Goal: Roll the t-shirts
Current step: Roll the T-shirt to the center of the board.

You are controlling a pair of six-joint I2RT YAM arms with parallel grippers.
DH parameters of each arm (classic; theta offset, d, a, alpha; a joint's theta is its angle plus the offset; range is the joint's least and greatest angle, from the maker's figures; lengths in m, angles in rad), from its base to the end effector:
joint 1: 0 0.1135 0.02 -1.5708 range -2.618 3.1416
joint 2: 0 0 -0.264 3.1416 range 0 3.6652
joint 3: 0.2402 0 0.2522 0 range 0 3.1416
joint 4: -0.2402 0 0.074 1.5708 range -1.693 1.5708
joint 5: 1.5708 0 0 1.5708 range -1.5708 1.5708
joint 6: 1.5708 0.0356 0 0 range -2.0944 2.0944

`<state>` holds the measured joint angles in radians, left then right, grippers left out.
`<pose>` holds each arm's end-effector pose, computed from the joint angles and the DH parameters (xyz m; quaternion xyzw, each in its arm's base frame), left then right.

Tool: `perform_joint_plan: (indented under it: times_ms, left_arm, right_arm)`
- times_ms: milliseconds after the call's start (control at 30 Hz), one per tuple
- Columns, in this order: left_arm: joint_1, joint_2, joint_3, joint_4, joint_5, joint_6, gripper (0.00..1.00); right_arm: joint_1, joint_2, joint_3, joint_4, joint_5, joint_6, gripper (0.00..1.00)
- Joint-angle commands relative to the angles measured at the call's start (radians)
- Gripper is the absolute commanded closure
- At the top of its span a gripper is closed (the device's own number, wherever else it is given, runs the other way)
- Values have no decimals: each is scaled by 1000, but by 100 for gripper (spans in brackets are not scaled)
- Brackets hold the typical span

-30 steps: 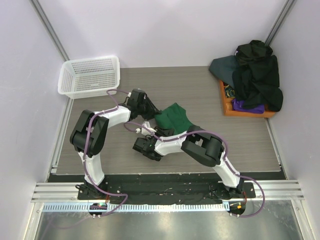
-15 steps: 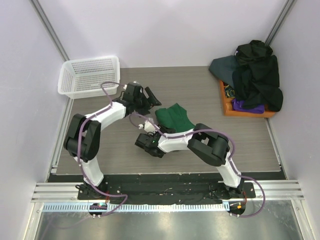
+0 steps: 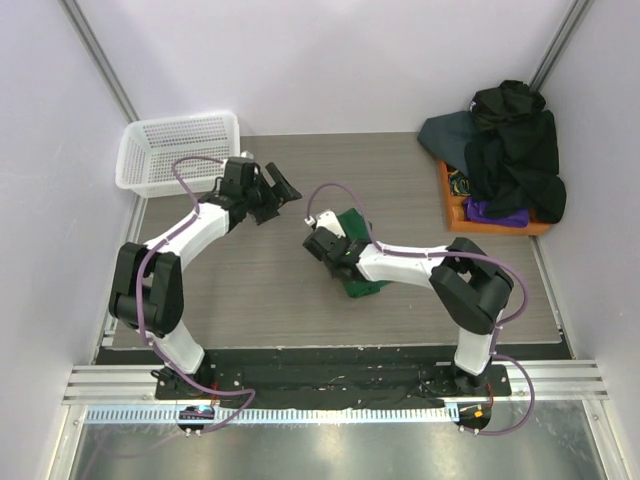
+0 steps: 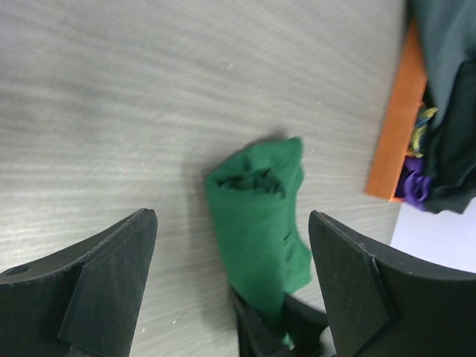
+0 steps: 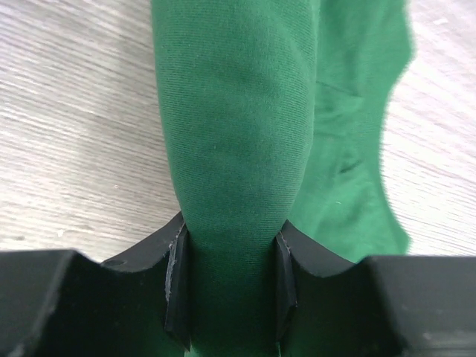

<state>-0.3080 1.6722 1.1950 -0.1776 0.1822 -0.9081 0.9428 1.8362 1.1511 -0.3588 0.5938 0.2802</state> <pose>0.3586 -0.1208 0.2505 -0.2256 0.8652 -0.3185 0.3148 0.2329 0.2868 0.1703 -0.2283 0.8978 -0.0883 0.3661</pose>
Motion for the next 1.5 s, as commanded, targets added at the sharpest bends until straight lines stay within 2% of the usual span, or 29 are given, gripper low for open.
perform_joint_plan:
  times_ms: [0, 367, 433, 667, 800, 833, 933, 1100, 1267, 1400, 1467]
  left_arm:
    - [-3, -26, -32, 20, 36, 15, 13]
    - [-2, -6, -115, 107, 112, 0, 14]
    - [-6, -11, -135, 141, 129, -6, 14]
    - [-11, -28, -230, 217, 151, -12, 13]
    - [-11, -23, -310, 325, 161, -49, 10]
    - [-14, -16, -331, 348, 166, -69, 5]
    - [-16, 38, -348, 443, 189, -98, 0]
    - [-20, 104, -351, 588, 172, -173, 0]
    - [-26, 173, -360, 667, 125, -230, 0]
    - [-31, 210, -361, 713, 77, -238, 5]
    - [-33, 230, -348, 730, 76, -230, 15]
  right_arm:
    - [-36, -64, -44, 109, -262, 24, 85]
    - [-217, -69, -175, 331, -810, 128, 87]
    - [-249, -48, -203, 353, -927, 155, 87]
    - [-374, 61, -264, 591, -1248, 292, 87]
    - [-409, 129, -268, 635, -1322, 347, 87]
    - [-411, 149, -264, 638, -1330, 352, 87]
    - [-414, 166, -261, 650, -1347, 359, 87]
    - [-415, 166, -254, 630, -1344, 344, 87]
    - [-415, 166, -255, 644, -1348, 361, 87]
    - [-417, 161, -264, 662, -1365, 376, 87]
    - [-415, 159, -268, 673, -1381, 384, 87]
